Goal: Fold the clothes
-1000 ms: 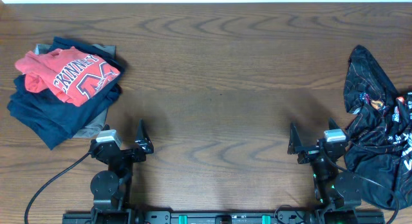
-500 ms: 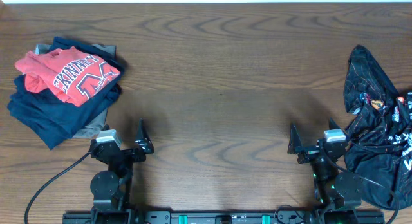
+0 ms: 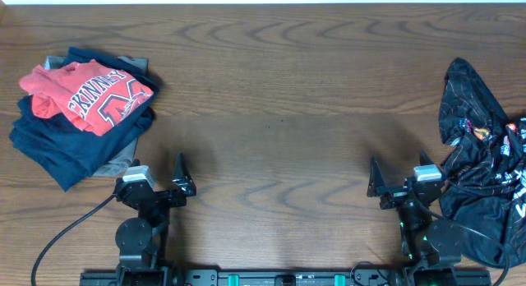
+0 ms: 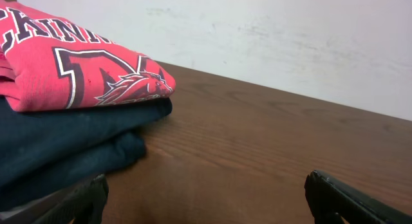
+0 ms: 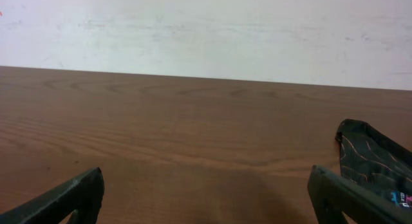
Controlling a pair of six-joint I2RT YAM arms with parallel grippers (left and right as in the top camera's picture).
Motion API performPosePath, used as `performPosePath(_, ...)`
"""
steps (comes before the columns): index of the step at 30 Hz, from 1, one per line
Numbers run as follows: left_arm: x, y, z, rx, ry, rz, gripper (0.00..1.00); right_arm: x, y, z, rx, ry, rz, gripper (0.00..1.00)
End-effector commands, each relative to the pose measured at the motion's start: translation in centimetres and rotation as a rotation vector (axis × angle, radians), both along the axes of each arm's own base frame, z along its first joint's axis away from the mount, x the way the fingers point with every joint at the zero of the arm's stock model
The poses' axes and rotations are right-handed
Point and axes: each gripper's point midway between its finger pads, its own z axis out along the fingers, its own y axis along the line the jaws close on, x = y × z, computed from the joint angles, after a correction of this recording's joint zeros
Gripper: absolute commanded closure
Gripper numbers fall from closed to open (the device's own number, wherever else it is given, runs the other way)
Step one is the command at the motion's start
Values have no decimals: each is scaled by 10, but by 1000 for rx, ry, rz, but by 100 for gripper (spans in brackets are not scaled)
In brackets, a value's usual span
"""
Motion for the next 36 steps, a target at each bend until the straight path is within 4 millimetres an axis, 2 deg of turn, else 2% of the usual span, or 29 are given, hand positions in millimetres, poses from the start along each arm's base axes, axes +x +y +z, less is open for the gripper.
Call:
performPosePath(1, 0, 5, -18, 10, 39, 25, 2, 0, -3, -2, -7, 8, -13, 1)
performPosePath(8, 0, 5, -18, 9, 39, 25, 2, 0, -1, -2, -1, 8, -2, 1)
performPosePath(13, 0, 5, -18, 10, 41, 26, 2, 0, -1, -2, 70, 18, -5, 1)
performPosePath(21, 1, 4, -29, -23, 101, 27, 2, 0, -1, -8, 80, 58, -8, 1)
performPosePath(27, 3, -5, -12, -55, 166, -16, 2, -7, -8, -14, 65, 235, -54, 1)
performPosePath(31, -2, -6, -12, -102, 346, -5, 2, -15, -21, -12, 87, 407, -145, 1)
performPosePath(36, -11, -7, -8, -103, 595, 0, 2, -24, -39, -24, 85, 686, -288, 1)
